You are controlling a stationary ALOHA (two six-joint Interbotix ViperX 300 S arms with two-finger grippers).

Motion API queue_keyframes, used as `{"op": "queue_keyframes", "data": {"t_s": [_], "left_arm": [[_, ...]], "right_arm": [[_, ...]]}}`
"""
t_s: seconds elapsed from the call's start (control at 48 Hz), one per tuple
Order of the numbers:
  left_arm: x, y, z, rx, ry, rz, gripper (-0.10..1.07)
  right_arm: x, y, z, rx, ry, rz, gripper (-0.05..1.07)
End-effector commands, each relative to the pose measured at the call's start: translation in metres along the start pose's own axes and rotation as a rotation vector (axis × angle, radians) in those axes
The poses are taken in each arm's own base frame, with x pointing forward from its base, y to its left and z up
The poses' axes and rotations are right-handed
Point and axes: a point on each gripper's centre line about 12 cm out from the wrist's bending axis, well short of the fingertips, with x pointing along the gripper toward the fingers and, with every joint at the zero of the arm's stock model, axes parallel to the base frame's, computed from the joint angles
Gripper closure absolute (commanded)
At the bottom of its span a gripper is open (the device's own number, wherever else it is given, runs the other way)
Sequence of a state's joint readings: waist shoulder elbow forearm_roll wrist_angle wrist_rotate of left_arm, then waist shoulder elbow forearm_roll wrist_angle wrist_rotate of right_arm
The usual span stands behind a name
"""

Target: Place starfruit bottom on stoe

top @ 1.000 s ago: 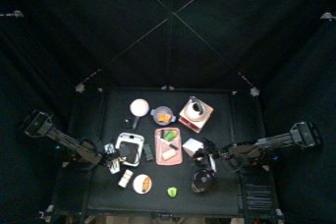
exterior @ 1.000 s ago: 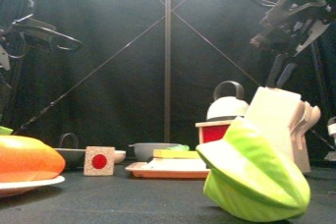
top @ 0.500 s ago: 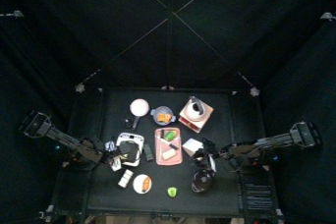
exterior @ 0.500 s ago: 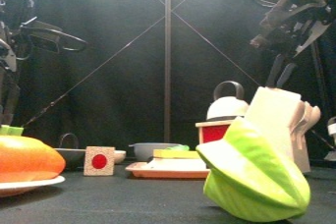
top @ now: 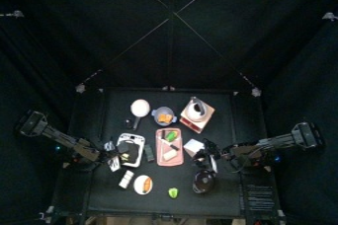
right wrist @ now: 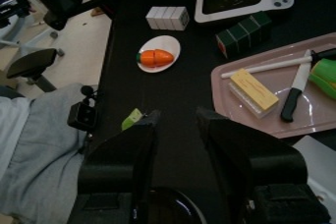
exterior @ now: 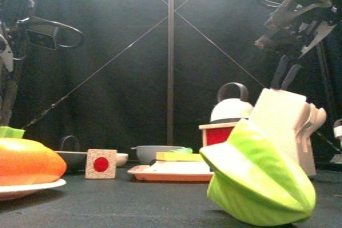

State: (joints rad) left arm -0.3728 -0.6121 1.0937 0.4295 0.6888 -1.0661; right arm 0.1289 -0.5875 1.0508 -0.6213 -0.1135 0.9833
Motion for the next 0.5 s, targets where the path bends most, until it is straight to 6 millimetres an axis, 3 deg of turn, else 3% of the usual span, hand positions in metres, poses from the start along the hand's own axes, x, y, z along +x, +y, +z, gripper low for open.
{"op": "queue_keyframes", "data": {"t_s": [0.0,0.292,0.479], "left_arm": [[-0.005,-0.002,0.006,-0.007,-0.025,-0.020,0.09],[-0.018,-0.002,0.011,-0.011,-0.083,-0.072,0.10],[-0.021,-0.013,0.019,0.020,-0.155,-0.161,0.10]], "right_arm": [[-0.001,0.003,0.008,0.001,-0.025,0.013,0.27],[-0.001,0.003,0.008,0.001,-0.025,0.013,0.27],[-0.001,0.003,0.009,0.000,-0.026,0.013,0.27]]}}
